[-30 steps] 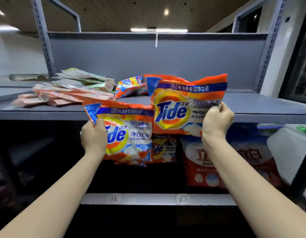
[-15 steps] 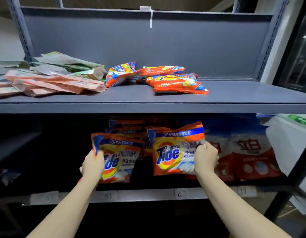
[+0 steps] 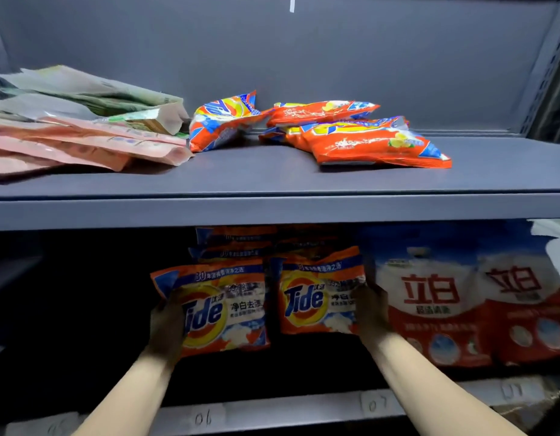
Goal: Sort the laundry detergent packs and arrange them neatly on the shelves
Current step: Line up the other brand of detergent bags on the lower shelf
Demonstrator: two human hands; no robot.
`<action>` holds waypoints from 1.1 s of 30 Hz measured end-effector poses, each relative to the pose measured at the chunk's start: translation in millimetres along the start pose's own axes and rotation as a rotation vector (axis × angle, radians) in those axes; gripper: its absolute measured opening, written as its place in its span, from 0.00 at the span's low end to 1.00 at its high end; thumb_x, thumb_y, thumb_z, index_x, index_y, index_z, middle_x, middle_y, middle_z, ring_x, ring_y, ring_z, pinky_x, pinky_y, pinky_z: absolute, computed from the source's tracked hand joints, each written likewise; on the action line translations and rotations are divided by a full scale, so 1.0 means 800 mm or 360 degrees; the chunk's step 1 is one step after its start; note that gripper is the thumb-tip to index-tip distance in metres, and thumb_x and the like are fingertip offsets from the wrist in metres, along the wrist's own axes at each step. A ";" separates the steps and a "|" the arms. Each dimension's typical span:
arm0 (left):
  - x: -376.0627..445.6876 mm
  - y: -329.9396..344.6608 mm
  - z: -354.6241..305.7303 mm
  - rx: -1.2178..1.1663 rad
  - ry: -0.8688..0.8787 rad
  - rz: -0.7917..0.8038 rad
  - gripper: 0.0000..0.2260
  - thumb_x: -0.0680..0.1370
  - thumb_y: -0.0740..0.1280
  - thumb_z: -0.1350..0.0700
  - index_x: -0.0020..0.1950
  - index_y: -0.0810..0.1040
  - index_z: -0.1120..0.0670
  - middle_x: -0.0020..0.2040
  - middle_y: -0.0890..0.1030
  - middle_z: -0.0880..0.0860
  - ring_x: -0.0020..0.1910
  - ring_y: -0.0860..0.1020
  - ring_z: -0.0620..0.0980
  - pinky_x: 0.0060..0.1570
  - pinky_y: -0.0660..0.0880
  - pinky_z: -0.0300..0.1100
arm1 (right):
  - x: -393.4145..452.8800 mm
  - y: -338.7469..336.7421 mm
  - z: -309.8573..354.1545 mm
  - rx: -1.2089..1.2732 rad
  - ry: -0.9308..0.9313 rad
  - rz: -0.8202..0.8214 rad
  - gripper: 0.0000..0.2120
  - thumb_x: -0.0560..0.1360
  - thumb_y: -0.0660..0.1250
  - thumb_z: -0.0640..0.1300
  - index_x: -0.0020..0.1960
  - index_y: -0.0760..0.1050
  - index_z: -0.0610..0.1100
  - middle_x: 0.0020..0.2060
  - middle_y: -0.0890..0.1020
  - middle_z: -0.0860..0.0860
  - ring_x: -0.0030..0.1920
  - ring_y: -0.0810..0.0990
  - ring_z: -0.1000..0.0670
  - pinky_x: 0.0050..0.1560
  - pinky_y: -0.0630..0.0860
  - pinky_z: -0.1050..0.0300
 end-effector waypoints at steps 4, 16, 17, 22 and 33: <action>0.036 0.030 0.013 0.0127 0.0122 0.0029 0.11 0.80 0.63 0.52 0.58 0.76 0.57 0.49 0.82 0.60 0.45 0.82 0.59 0.41 0.79 0.52 | 0.025 0.019 -0.002 -0.0064 -0.0254 0.0127 0.21 0.74 0.55 0.30 0.56 0.73 0.52 0.42 0.84 0.50 0.42 0.83 0.49 0.39 0.79 0.55; 0.066 0.040 0.060 0.0864 0.0141 -0.0193 0.32 0.75 0.69 0.46 0.71 0.62 0.62 0.67 0.69 0.65 0.66 0.69 0.65 0.62 0.67 0.61 | 0.050 0.030 -0.040 -0.1358 -0.1218 -0.0242 0.27 0.77 0.66 0.44 0.73 0.61 0.50 0.65 0.74 0.53 0.64 0.62 0.71 0.64 0.54 0.79; 0.055 0.039 0.058 0.1058 0.0193 -0.0250 0.34 0.73 0.71 0.47 0.70 0.62 0.64 0.67 0.67 0.66 0.66 0.67 0.66 0.62 0.65 0.61 | 0.044 0.029 -0.043 -0.1430 -0.1220 -0.0277 0.30 0.76 0.68 0.43 0.74 0.60 0.45 0.67 0.72 0.48 0.66 0.66 0.61 0.66 0.60 0.70; -0.014 0.049 0.060 0.1674 0.1060 0.0065 0.37 0.70 0.63 0.34 0.68 0.66 0.60 0.67 0.68 0.65 0.63 0.69 0.68 0.56 0.68 0.64 | 0.011 0.029 -0.074 -0.2093 -0.1453 0.0151 0.24 0.71 0.70 0.46 0.66 0.72 0.46 0.64 0.74 0.44 0.64 0.72 0.39 0.56 0.72 0.41; -0.004 0.093 0.090 0.2054 0.1106 0.0618 0.39 0.68 0.42 0.25 0.73 0.32 0.38 0.77 0.37 0.54 0.74 0.34 0.62 0.63 0.38 0.74 | 0.045 0.026 -0.104 -0.1917 -0.0972 0.0555 0.28 0.81 0.56 0.52 0.70 0.42 0.70 0.77 0.39 0.52 0.76 0.37 0.50 0.75 0.55 0.46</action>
Point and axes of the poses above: each hand's wrist, its own x-axis towards the middle knuckle, its own y-axis out of the palm, z = x × y, the point moved 3 cm from there along x, towards the middle knuckle
